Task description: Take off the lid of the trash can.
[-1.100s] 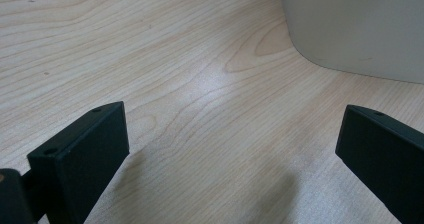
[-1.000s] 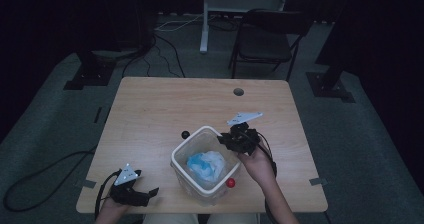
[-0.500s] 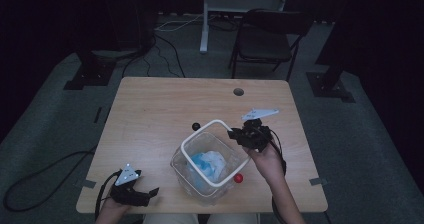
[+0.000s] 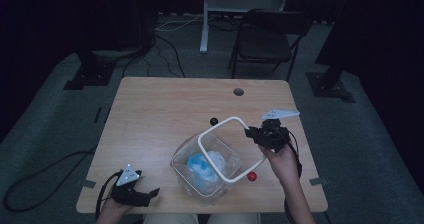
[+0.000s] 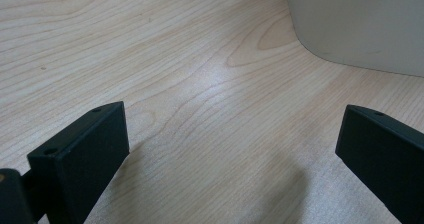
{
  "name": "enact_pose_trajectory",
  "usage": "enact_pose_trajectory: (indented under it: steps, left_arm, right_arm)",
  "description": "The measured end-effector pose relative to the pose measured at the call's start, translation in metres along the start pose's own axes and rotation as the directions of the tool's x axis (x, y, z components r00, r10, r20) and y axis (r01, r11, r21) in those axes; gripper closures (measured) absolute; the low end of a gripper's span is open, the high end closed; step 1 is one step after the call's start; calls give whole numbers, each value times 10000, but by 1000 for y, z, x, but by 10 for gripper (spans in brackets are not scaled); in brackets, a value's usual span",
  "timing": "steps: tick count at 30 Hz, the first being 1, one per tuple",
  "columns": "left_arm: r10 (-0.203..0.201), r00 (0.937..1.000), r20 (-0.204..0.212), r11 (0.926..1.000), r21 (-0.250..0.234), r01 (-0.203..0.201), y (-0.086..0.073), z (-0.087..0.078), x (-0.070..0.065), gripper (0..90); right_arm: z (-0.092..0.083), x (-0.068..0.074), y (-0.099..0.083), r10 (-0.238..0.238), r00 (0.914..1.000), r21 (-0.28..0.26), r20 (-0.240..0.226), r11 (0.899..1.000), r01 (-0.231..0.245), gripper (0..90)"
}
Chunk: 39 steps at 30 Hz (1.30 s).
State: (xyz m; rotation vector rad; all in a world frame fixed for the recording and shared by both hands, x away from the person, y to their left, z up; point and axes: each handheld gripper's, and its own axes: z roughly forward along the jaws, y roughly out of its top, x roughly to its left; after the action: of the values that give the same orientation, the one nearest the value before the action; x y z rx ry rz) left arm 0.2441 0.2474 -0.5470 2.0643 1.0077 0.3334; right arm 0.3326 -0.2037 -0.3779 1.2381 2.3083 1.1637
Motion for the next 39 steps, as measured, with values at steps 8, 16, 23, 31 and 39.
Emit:
enact_pose_trajectory:
  steps: [8,16,23,31,39]
  left_arm:
    - [74,9999,-79,9999,70,-74,0,1,-1,12]
    - [137,9999,-105,9998,125,-136,0,1,-1,12]
    - [232,9996,-163,9996,192,-229,-1,2,-3,12]
    - [178,9997,-141,9997,172,-176,-1,2,-2,12]
    - [210,9997,-154,9996,206,-207,-1,2,-3,12]
  right_arm:
    - [-18,-20,-11,451,9982,-213,401,9988,-443,802]
    - [-34,-39,-25,974,9901,-408,1010,9948,-937,802]
    - [-42,-54,-39,1441,9794,-500,1415,9891,-1383,802]
    - [-43,-66,-55,1780,9700,-497,1656,9838,-1721,802]
    - [-40,-77,-74,2120,9597,-366,1844,9773,-2088,801]
